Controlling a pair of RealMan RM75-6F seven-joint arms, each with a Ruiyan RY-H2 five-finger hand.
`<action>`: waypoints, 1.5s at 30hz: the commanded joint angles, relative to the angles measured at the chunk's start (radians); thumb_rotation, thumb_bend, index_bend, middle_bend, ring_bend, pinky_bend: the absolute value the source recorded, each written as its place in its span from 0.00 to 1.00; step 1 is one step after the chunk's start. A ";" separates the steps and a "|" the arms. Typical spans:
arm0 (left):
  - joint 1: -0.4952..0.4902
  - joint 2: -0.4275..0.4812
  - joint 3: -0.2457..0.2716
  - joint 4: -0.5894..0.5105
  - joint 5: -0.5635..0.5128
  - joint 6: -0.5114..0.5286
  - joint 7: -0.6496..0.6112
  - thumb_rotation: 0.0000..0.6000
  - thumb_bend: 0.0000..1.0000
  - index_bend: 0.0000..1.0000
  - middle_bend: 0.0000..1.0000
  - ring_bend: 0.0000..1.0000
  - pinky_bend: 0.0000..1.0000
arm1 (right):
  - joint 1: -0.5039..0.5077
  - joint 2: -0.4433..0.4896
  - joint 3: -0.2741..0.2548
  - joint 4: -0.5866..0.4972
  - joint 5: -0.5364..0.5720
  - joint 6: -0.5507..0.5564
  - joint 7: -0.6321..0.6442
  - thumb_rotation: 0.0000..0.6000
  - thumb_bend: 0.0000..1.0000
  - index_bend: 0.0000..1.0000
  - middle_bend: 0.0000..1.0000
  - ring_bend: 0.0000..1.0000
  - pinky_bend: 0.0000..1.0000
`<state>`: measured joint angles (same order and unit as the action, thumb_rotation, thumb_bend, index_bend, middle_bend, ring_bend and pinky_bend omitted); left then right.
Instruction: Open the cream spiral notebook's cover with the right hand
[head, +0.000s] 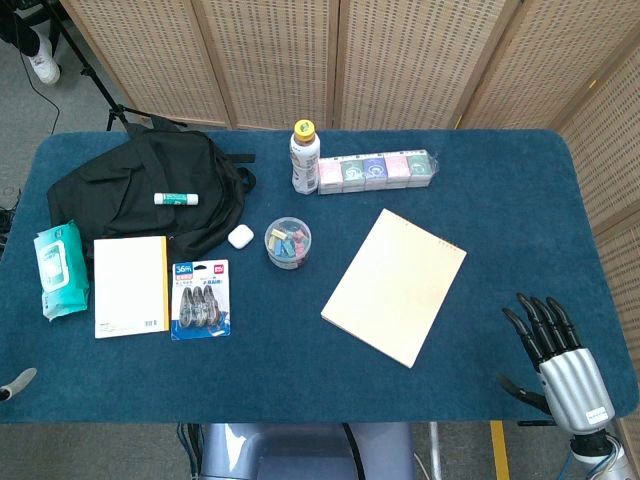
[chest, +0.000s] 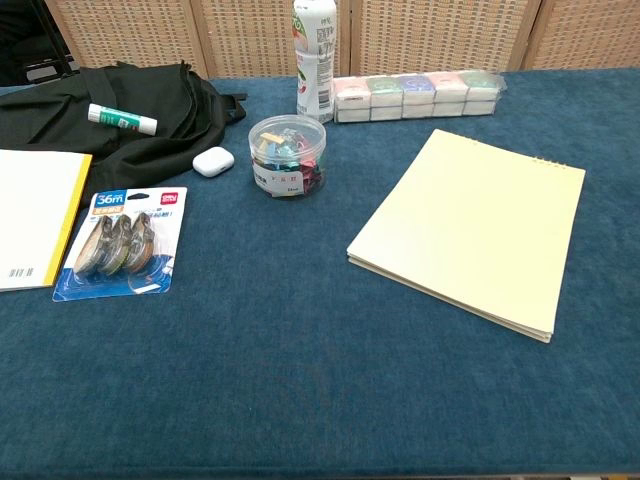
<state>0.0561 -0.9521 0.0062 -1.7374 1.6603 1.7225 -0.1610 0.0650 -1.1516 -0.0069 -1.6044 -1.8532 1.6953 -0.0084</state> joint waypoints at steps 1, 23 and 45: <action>0.000 0.002 0.000 -0.003 0.001 0.000 0.000 1.00 0.00 0.00 0.00 0.00 0.00 | 0.002 -0.001 -0.003 0.002 0.000 -0.006 -0.001 1.00 0.00 0.08 0.00 0.00 0.00; -0.003 0.004 0.000 -0.028 -0.005 -0.020 0.024 1.00 0.00 0.00 0.00 0.00 0.00 | 0.145 -0.136 -0.044 0.134 -0.043 -0.246 0.049 1.00 0.20 0.36 0.00 0.00 0.00; -0.008 -0.007 0.001 -0.041 -0.013 -0.045 0.068 1.00 0.00 0.00 0.00 0.00 0.00 | 0.240 -0.302 -0.062 0.263 -0.012 -0.377 -0.018 1.00 0.37 0.39 0.00 0.00 0.00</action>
<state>0.0485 -0.9591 0.0075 -1.7780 1.6469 1.6776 -0.0933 0.3024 -1.4485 -0.0670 -1.3468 -1.8677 1.3222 -0.0236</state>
